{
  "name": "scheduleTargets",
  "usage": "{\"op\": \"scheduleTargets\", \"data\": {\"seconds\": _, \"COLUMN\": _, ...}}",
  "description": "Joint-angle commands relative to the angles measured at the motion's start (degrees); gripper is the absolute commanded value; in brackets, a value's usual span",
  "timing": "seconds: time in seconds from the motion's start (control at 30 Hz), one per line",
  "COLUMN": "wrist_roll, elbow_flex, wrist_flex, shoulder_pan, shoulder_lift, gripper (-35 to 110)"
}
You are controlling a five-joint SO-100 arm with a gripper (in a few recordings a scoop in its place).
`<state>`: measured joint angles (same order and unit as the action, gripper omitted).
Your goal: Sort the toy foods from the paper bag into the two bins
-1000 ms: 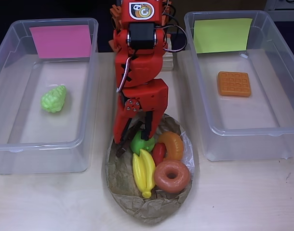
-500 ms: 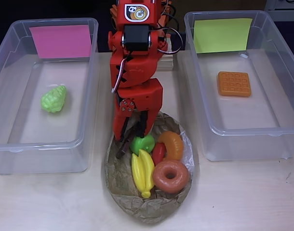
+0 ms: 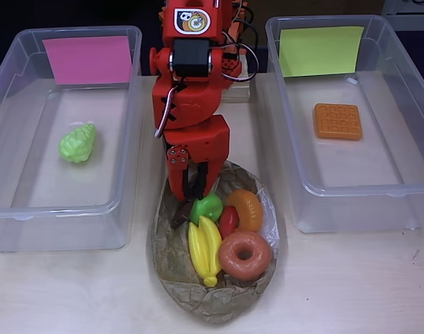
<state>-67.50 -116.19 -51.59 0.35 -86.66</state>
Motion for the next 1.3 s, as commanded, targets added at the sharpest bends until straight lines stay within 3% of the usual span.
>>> {"op": "scheduleTargets", "data": {"seconds": 0.0, "wrist_roll": -0.3, "elbow_flex": 0.7, "wrist_flex": -3.4, "shoulder_pan": 1.0, "shoulder_lift": -1.0, "gripper": 0}}
{"op": "scheduleTargets", "data": {"seconds": 0.87, "wrist_roll": 13.1, "elbow_flex": 28.6, "wrist_flex": -29.0, "shoulder_pan": -7.8, "shoulder_lift": -8.9, "gripper": 0}}
{"op": "scheduleTargets", "data": {"seconds": 1.1, "wrist_roll": 4.8, "elbow_flex": 46.8, "wrist_flex": -46.9, "shoulder_pan": -17.8, "shoulder_lift": -8.9, "gripper": 0}}
{"op": "scheduleTargets", "data": {"seconds": 1.27, "wrist_roll": -8.8, "elbow_flex": 55.1, "wrist_flex": -53.5, "shoulder_pan": -30.1, "shoulder_lift": -10.9, "gripper": 0}}
